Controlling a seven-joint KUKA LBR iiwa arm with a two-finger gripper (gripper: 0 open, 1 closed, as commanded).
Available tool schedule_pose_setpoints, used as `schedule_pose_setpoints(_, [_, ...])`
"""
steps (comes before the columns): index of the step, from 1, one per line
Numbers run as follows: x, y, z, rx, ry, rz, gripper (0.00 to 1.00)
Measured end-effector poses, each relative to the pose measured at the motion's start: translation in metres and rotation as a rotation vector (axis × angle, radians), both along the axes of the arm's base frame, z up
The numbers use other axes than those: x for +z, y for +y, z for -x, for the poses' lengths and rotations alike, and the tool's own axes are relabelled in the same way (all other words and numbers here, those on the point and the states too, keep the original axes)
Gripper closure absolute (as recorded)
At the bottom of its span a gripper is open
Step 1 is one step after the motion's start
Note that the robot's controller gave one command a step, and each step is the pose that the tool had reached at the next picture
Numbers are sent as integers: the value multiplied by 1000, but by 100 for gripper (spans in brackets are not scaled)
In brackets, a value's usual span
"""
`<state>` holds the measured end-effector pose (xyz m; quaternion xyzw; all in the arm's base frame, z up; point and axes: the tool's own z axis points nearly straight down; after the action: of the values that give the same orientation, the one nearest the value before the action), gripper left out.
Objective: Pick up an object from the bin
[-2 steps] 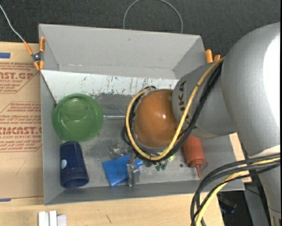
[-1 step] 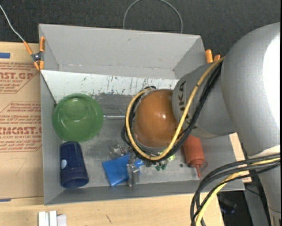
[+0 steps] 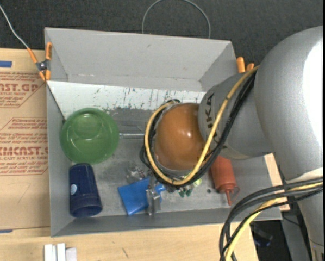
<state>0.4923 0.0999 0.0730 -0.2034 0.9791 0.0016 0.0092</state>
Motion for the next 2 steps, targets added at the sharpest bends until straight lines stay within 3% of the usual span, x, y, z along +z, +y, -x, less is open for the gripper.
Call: schedule_pose_setpoints(2, [0,0,0,0,0,0,100])
